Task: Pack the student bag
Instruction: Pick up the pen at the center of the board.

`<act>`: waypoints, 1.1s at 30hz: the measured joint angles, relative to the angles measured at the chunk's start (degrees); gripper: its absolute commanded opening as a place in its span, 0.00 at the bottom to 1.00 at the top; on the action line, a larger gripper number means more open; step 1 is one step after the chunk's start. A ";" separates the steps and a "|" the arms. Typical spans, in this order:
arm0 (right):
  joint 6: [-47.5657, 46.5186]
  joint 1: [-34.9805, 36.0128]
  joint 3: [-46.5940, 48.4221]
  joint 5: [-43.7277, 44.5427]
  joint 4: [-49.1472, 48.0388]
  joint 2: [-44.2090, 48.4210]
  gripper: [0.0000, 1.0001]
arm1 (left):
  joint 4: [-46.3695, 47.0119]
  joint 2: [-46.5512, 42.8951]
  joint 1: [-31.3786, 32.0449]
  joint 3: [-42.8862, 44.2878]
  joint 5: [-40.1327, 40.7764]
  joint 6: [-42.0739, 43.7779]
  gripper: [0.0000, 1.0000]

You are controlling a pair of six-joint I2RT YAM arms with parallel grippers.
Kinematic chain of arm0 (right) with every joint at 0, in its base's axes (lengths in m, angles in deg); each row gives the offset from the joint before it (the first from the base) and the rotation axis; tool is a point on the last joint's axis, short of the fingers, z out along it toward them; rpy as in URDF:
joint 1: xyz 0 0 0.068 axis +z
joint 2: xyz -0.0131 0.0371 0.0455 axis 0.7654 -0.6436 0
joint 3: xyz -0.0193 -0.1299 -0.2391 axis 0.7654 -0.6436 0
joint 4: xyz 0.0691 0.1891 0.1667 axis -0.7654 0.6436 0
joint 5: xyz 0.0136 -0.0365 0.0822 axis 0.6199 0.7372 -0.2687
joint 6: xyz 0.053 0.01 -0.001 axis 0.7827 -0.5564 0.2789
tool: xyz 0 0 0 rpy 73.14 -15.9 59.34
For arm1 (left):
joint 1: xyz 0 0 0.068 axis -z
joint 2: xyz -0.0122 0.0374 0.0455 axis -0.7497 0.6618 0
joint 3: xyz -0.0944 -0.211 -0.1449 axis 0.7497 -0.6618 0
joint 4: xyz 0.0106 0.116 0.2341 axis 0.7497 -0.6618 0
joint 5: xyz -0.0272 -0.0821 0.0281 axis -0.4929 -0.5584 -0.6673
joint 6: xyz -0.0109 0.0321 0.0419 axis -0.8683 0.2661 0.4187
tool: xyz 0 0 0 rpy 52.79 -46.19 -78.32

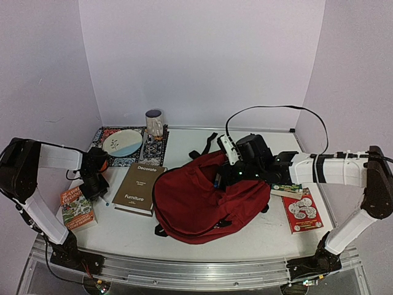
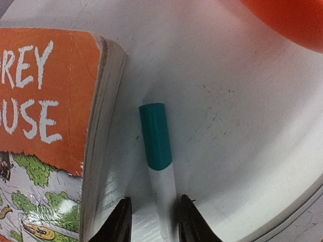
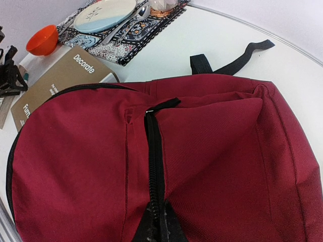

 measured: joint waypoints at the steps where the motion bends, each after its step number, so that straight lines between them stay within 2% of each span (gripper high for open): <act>1: 0.00 0.00 0.00 0.00 -0.03 0.00 0.00 | -0.18 0.00 -0.04 0.00 0.03 0.13 0.22; 7: 0.00 0.00 -0.09 0.00 -0.18 0.00 0.00 | -0.23 -0.41 -0.29 -0.18 -0.44 0.87 0.10; 11: 0.00 0.00 -0.09 -0.01 -0.28 0.00 0.00 | 0.72 -2.81 -0.21 -0.94 -3.58 1.28 0.07; 20: -0.02 0.00 -0.09 -0.45 -0.31 0.00 0.00 | 1.90 -13.51 0.02 -1.11 -10.12 1.90 0.04; 28: -0.59 -0.04 -0.07 -3.46 -0.33 0.00 0.00 | 2.45 -19.27 0.36 -0.87 -18.92 4.61 0.03; 33: -1.00 0.12 0.73 -5.97 -0.32 -0.67 0.00 | 4.49 -19.43 4.48 0.64 -26.03 6.28 0.03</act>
